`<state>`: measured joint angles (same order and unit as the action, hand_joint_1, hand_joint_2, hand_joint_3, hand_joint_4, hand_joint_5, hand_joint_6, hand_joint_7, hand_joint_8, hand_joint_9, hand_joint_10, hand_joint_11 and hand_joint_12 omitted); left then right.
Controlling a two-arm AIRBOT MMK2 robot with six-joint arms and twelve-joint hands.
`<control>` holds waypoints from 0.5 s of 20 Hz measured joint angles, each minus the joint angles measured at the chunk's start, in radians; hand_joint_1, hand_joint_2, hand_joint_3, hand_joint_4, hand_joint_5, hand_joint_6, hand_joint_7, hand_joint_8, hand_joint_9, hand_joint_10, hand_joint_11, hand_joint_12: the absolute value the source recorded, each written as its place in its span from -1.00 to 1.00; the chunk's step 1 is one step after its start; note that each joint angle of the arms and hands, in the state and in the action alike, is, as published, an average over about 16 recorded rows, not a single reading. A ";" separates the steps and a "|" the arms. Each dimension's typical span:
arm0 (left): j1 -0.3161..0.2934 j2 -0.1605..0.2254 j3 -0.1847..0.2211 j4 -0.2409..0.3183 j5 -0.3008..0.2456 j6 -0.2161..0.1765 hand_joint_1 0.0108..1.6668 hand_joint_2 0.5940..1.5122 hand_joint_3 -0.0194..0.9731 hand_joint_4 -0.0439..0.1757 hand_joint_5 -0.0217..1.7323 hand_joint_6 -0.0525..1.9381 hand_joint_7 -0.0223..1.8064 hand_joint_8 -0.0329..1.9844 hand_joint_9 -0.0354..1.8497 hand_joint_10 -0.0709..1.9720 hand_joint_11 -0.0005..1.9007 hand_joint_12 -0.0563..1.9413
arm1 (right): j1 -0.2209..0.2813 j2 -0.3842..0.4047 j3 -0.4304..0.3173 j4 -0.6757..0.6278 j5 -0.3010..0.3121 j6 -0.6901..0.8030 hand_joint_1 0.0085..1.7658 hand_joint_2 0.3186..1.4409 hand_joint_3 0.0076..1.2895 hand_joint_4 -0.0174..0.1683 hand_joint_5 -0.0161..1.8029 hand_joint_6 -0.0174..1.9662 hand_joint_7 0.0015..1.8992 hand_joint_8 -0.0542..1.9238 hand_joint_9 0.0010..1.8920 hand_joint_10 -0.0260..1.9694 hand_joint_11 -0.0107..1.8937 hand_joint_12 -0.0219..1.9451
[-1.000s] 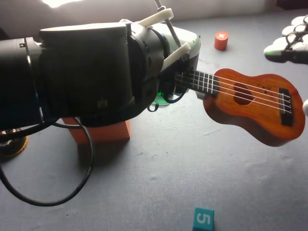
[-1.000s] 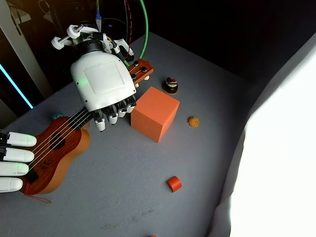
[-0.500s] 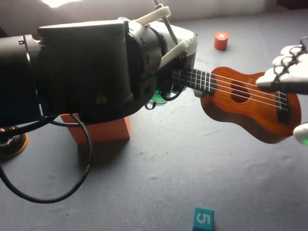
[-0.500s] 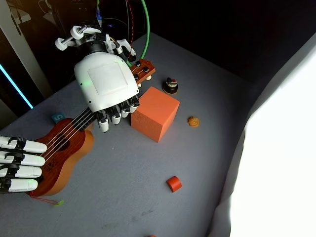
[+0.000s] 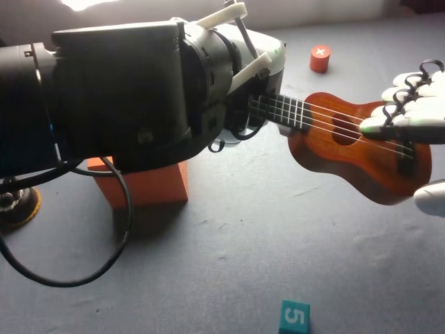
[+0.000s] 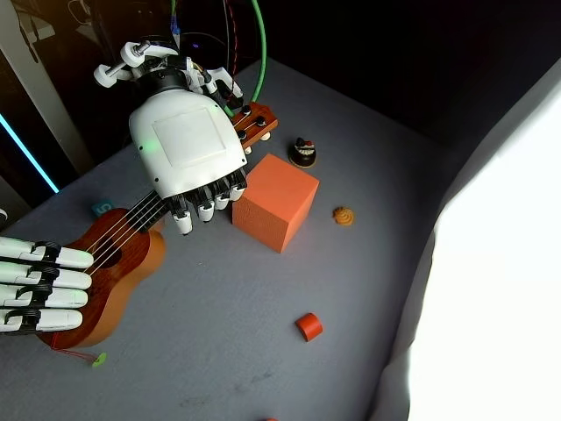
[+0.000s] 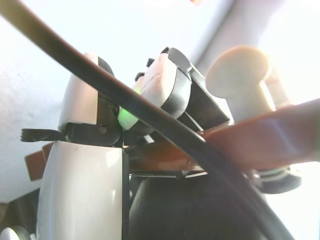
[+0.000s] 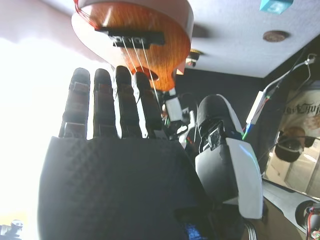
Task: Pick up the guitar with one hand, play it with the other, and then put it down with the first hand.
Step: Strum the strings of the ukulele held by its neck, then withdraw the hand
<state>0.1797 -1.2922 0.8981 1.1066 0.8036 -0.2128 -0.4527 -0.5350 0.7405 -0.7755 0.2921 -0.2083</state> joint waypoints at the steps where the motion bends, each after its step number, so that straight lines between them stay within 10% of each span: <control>1: -0.001 0.000 0.002 0.000 0.000 0.001 0.80 0.07 -1.00 0.48 0.41 0.94 0.48 1.00 0.52 0.95 0.51 0.97 | 0.000 -0.001 0.000 0.001 0.000 -0.001 -0.95 0.79 -0.98 -0.86 -0.78 -0.94 -0.82 -0.94 -0.92 -0.96 -0.97 -0.96; 10: -0.011 -0.002 0.021 -0.002 -0.001 0.007 0.80 0.07 -1.00 0.61 0.40 0.92 0.48 1.00 0.52 0.95 0.50 0.97 | -0.016 0.001 -0.009 0.000 0.026 -0.003 -0.94 0.79 -0.98 -0.88 -0.74 -0.90 -0.81 -0.94 -0.91 -0.96 -0.96 -0.96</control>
<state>0.1692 -1.2941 0.9192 1.1048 0.8029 -0.2059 -0.4684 -0.5337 0.7315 -0.7755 0.3185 -0.2117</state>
